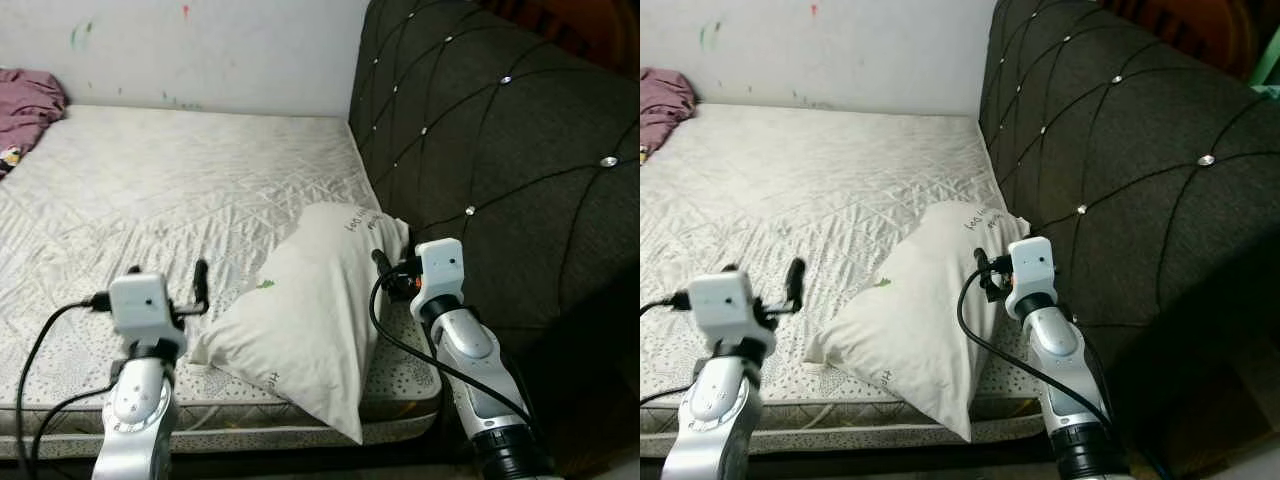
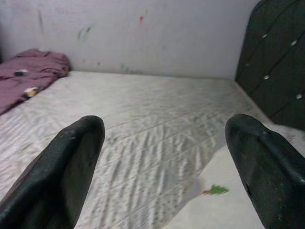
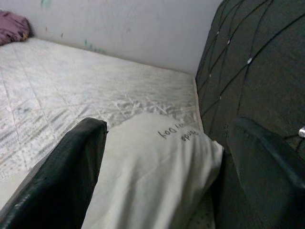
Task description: Clean up the room
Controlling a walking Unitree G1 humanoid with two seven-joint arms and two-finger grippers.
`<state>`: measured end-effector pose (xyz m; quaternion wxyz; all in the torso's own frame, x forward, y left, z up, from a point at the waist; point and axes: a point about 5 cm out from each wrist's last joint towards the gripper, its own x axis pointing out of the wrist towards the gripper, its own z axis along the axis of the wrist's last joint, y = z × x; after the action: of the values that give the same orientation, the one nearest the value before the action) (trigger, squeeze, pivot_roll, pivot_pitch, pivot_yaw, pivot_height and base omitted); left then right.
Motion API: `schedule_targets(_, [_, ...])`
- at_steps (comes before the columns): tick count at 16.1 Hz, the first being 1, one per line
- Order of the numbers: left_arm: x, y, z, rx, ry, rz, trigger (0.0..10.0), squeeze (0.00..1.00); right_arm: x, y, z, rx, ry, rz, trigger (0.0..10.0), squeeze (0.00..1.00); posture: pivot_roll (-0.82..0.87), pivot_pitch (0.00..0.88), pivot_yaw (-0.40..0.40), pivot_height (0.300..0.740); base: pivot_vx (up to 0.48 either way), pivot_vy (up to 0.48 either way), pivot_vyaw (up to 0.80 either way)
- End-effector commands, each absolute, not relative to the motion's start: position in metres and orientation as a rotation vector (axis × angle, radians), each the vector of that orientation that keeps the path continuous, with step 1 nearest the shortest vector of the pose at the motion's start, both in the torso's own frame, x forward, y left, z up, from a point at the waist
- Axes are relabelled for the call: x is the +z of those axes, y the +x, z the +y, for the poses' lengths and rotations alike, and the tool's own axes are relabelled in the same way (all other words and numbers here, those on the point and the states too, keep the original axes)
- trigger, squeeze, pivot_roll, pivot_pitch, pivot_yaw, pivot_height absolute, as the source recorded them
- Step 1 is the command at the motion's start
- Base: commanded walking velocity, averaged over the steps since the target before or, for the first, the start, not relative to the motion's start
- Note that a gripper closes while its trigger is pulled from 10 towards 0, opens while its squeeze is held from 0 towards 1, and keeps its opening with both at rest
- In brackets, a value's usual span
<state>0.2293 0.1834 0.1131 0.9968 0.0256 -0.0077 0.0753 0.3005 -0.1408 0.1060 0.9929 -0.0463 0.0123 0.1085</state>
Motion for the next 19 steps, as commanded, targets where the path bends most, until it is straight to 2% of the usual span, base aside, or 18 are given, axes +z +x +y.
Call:
schedule_targets(1, [0.116,0.225,0.185,0.153,0.086,-0.020,10.0,0.00,0.115,0.301,-0.144,0.194,-0.072,-0.004,10.0,0.00,-0.02,0.000,-0.060,0.740,0.000,0.000,0.00])
schedule_targets(7, [0.098,0.208,0.195,0.205,0.070,0.059,10.0,0.00,0.104,0.289,-0.147,0.143,-0.062,0.032,10.0,0.00,-0.01,0.000,-0.058,0.740,0.000,0.000,0.00])
schedule_targets(13, [0.078,0.207,0.197,0.188,0.042,0.117,10.0,0.00,0.083,0.286,-0.142,0.143,-0.070,0.094,10.0,0.00,0.00,0.000,-0.044,0.740,0.000,0.000,0.00])
schedule_targets(19, [0.075,0.211,0.197,0.173,0.053,0.116,10.0,0.00,0.079,0.286,-0.141,0.145,-0.065,0.102,10.0,0.00,0.00,0.000,-0.044,0.740,0.000,0.000,0.00])
